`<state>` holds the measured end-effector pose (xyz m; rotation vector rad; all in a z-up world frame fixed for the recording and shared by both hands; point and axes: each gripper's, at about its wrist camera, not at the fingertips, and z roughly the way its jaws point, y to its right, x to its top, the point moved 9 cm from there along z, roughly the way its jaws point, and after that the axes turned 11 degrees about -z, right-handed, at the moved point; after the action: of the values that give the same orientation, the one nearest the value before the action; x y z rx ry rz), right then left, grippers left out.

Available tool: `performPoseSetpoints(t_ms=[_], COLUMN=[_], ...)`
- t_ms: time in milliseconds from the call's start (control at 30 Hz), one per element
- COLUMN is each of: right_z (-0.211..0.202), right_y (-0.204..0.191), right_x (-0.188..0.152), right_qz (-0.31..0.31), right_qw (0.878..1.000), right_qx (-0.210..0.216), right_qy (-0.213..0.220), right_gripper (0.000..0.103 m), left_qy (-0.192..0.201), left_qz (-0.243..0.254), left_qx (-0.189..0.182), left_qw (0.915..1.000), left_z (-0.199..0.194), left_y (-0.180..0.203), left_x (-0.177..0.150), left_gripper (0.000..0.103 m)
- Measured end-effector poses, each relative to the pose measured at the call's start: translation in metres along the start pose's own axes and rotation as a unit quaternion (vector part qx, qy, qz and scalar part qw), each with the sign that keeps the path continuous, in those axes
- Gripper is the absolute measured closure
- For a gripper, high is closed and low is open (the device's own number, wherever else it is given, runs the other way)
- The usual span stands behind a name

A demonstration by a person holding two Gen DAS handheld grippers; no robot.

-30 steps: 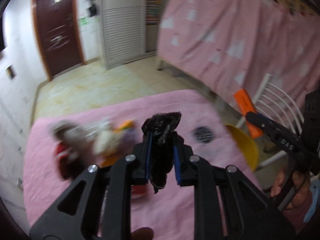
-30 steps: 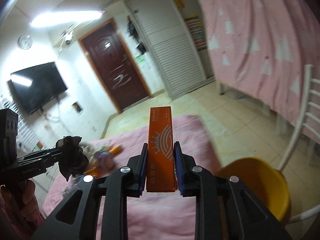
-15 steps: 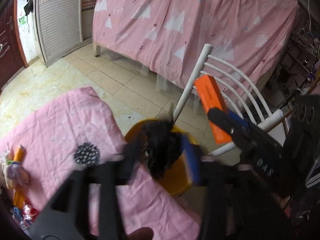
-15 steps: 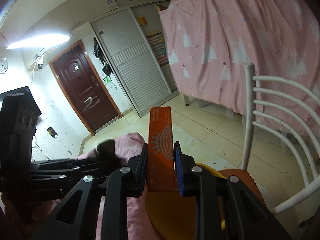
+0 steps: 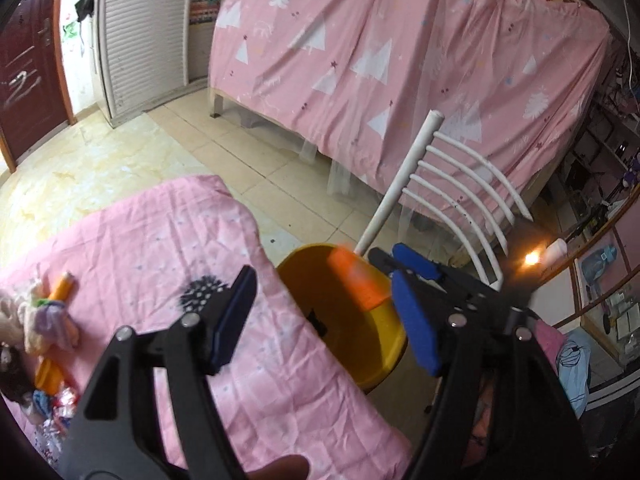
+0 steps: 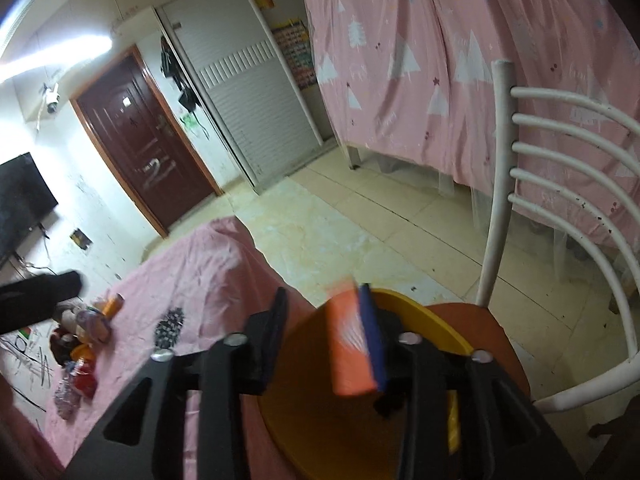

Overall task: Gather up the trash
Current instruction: 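Carry the orange box and black sock to the yellow bucket and release both, then grasp the purple cloth with the right tool while the left tool grasps the red hat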

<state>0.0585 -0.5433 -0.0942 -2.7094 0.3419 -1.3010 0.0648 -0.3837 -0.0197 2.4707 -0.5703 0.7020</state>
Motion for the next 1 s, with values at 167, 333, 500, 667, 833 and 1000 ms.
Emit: performPoseSetpoints(t_ms=[167, 333, 500, 667, 833, 1000], right_z=[-0.002, -0.008, -0.010, -0.002, 0.012, 0.024], right_y=[-0.021, -0.057, -0.105, -0.146, -0.190, -0.227], right_x=[0.002, 0.016, 0.024, 0.028, 0.028, 0.024], right_qz=[-0.017, -0.047, -0.081, -0.108, -0.134, -0.158], right_qw=[1.000, 0.999, 0.996, 0.993, 0.989, 0.984], right_qx=[0.003, 0.014, 0.034, 0.050, 0.067, 0.082], right_qy=[0.006, 0.016, 0.022, 0.016, 0.005, -0.007], right_gripper=[0.046, 0.046, 0.046, 0.044, 0.044, 0.044], left_qy=[0.026, 0.051, 0.069, 0.090, 0.112, 0.125], left_qz=[-0.023, -0.054, -0.076, -0.111, -0.138, -0.160], left_qx=[0.006, 0.017, 0.030, 0.055, 0.102, 0.155], left_qw=[0.9994, 0.9971, 0.9942, 0.9882, 0.9789, 0.9668], left_z=[-0.032, -0.059, -0.081, -0.104, -0.123, -0.137], left_y=[-0.027, -0.058, -0.089, -0.134, -0.181, -0.226], left_x=[0.002, 0.003, -0.001, -0.004, -0.007, -0.008], left_gripper=[0.036, 0.036, 0.036, 0.036, 0.036, 0.036])
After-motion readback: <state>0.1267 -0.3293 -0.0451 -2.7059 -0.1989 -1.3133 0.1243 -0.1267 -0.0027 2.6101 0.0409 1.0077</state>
